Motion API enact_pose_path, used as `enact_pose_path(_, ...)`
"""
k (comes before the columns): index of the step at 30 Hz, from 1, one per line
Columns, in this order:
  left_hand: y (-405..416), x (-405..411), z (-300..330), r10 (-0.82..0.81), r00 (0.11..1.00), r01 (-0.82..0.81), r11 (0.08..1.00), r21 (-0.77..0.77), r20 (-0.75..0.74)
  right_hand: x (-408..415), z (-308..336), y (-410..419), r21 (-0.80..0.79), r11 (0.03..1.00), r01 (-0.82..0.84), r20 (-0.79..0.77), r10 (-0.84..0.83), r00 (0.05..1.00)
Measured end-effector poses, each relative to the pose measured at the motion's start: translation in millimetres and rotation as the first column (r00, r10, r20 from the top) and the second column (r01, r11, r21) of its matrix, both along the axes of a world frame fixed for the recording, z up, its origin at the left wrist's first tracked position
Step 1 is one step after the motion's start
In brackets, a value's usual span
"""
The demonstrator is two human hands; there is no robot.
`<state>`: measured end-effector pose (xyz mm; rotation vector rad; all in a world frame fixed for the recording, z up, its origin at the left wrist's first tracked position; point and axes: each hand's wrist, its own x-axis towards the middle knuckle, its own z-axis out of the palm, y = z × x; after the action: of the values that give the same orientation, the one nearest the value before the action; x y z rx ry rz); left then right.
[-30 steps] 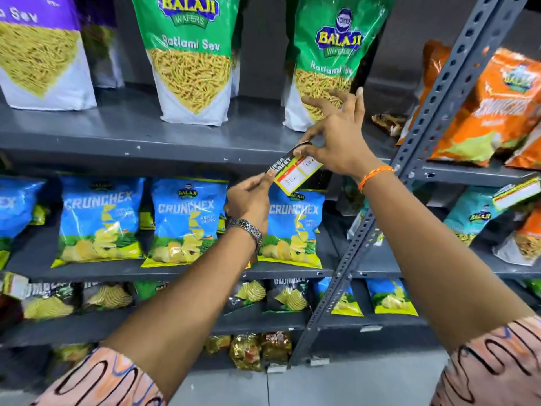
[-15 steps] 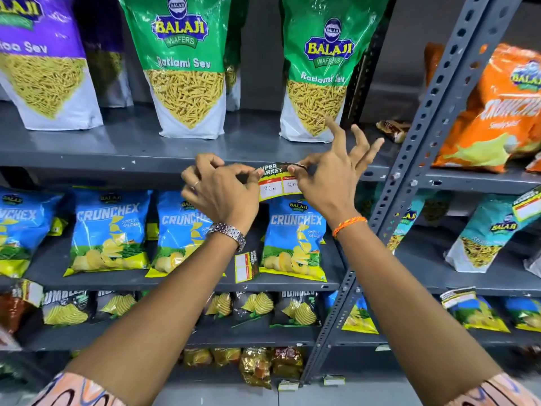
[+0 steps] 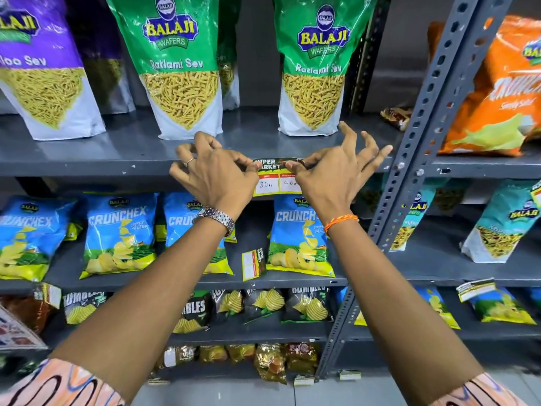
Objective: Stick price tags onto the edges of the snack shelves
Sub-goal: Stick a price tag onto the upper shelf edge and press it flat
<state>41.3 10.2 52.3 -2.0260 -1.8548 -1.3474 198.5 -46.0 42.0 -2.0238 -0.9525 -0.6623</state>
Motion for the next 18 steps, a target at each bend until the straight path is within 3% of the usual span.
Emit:
enact_pose_path(5,6.3,-12.2,1.0,-0.019,0.999,0.018,1.000,0.017,0.038,7.7,9.3,-6.4,-0.034,0.999,0.013,-0.120,-0.017,0.993)
enact_pose_path(9,12.7,-22.6,-1.8,-0.055,0.998,0.055,0.997,0.047,0.013,7.8,15.8,-15.2,-0.031,0.999,-0.029,-0.024,0.028,0.999)
enact_pose_path(13,17.5,-30.7,-8.1,-0.065,0.998,0.067,0.995,0.072,-0.026,7.9,27.0,-12.1,-0.124,0.978,-0.169,-0.004,0.170,0.985)
enact_pose_path(18,16.2,-31.8,-16.1,-0.085,0.995,0.089,0.993,0.075,-0.049,0.1,27.2,-0.7,-0.178,0.959,-0.218,0.031,0.227,0.973)
